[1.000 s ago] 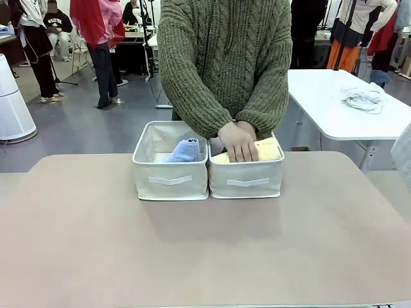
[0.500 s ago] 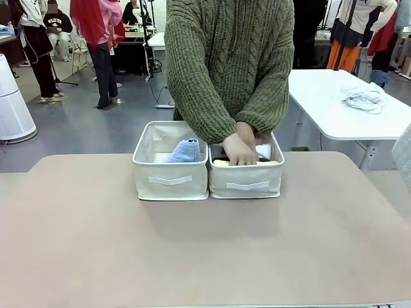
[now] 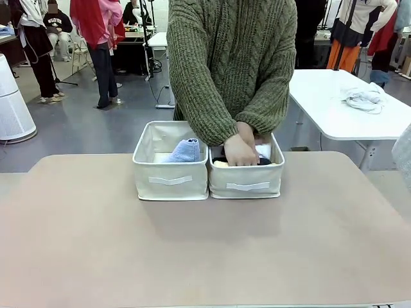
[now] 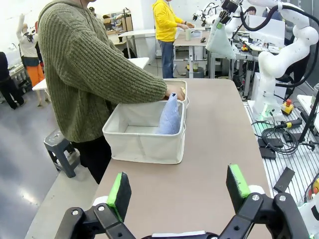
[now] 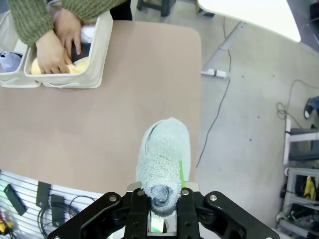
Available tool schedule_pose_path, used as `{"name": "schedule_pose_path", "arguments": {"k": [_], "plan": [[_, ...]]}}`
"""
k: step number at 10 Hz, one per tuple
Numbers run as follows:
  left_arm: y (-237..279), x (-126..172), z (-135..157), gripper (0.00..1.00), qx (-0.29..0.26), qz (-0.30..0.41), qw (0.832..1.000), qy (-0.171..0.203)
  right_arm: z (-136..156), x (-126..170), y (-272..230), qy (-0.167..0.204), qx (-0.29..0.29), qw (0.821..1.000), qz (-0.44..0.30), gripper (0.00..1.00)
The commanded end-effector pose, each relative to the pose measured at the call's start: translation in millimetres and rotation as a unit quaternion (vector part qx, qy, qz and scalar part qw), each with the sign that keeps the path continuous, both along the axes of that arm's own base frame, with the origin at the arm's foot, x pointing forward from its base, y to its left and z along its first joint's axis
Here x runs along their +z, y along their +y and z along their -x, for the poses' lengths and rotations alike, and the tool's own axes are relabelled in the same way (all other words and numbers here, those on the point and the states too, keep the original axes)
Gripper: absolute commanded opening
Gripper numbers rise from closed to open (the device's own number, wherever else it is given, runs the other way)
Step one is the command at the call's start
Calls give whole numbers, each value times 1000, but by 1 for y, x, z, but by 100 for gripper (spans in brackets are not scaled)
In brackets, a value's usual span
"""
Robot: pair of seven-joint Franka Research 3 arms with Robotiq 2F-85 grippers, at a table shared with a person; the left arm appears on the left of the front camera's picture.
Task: Sort the towels based on their folding style.
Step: Pick up another triangle-folded towel from the table and place it in the left Fabric basket.
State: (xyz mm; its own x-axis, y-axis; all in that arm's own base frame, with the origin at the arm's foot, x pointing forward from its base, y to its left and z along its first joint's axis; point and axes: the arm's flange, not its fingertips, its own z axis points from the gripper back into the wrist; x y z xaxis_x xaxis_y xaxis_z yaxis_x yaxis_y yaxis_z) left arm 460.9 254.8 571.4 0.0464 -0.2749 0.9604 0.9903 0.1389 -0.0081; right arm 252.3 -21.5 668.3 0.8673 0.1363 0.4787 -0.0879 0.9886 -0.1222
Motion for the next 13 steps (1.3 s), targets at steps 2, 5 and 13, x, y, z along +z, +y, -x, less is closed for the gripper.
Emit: {"name": "schedule_pose_path", "arguments": {"k": [2, 5, 13], "plan": [[-2, 0, 2, 100, 4, -2, 1000, -1, 1, 1, -1, -2, -3, 1000, 3, 0], [-2, 0, 2, 100, 4, -2, 1000, -1, 1, 1, -1, -2, -3, 1000, 3, 0], [-2, 0, 2, 100, 4, -2, 1000, -1, -80, -4, 229, 65, 317, 939, 119, 18]]}}
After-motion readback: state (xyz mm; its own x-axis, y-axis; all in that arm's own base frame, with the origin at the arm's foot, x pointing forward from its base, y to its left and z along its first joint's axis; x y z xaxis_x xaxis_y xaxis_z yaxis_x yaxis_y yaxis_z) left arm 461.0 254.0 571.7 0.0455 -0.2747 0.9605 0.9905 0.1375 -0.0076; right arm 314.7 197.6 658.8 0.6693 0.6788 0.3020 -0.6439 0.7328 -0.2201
